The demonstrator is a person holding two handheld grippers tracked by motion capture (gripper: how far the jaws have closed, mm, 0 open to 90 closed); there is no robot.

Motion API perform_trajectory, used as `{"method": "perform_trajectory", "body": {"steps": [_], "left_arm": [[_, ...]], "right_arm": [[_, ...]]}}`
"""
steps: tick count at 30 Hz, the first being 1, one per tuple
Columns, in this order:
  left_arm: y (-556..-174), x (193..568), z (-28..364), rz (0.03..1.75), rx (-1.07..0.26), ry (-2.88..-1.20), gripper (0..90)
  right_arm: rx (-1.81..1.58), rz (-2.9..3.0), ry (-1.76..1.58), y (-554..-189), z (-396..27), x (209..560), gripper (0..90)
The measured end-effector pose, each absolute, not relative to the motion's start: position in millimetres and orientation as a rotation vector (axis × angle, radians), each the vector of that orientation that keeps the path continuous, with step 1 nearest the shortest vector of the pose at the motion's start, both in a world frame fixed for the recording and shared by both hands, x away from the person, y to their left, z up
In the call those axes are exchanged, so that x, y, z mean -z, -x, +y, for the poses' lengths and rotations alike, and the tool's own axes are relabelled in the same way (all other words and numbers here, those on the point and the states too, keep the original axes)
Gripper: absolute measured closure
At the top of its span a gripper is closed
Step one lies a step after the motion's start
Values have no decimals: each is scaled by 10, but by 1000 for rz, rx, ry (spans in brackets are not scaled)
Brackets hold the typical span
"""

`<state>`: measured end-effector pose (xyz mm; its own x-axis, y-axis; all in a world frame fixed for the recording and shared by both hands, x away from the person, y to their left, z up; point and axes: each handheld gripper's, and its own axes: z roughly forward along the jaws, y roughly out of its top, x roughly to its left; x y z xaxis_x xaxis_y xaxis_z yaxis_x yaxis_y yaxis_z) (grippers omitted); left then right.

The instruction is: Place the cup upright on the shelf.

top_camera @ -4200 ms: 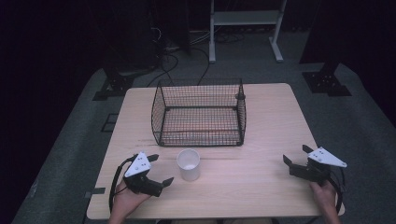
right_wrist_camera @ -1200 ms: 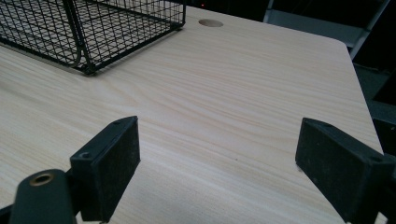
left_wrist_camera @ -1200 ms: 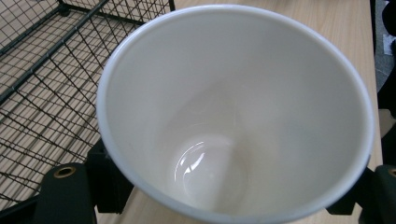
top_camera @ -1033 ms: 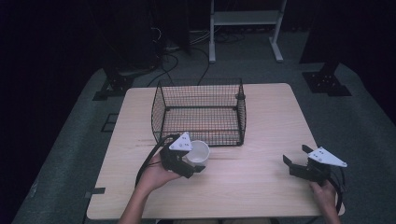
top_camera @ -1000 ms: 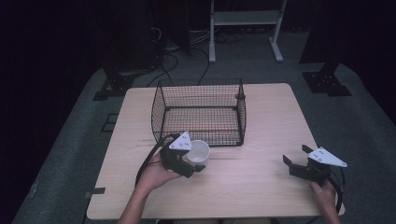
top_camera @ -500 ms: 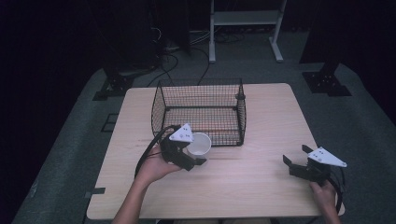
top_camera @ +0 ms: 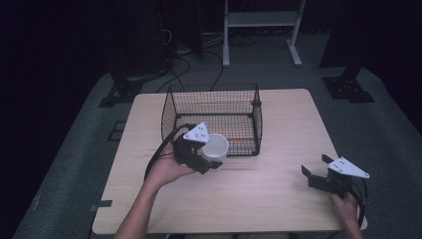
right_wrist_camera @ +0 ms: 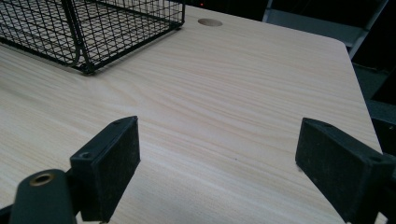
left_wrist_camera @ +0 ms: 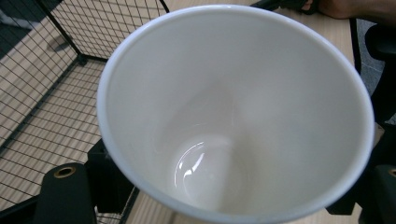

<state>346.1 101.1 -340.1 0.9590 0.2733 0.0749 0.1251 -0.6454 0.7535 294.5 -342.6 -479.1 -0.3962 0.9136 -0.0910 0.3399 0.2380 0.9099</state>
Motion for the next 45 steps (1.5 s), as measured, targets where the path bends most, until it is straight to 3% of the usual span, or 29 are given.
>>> {"method": "perform_trajectory", "body": {"steps": [20,45], "left_arm": [[-3847,3088,951,299,-258,-2295,214],[-4197,2965,925,337,-271,-2307,213]], "right_arm": [[-1134,1870,-1151,-2948,-3424,4791,131],[-1132,1873,-1147,-2951,-3422,4791,131]]}}
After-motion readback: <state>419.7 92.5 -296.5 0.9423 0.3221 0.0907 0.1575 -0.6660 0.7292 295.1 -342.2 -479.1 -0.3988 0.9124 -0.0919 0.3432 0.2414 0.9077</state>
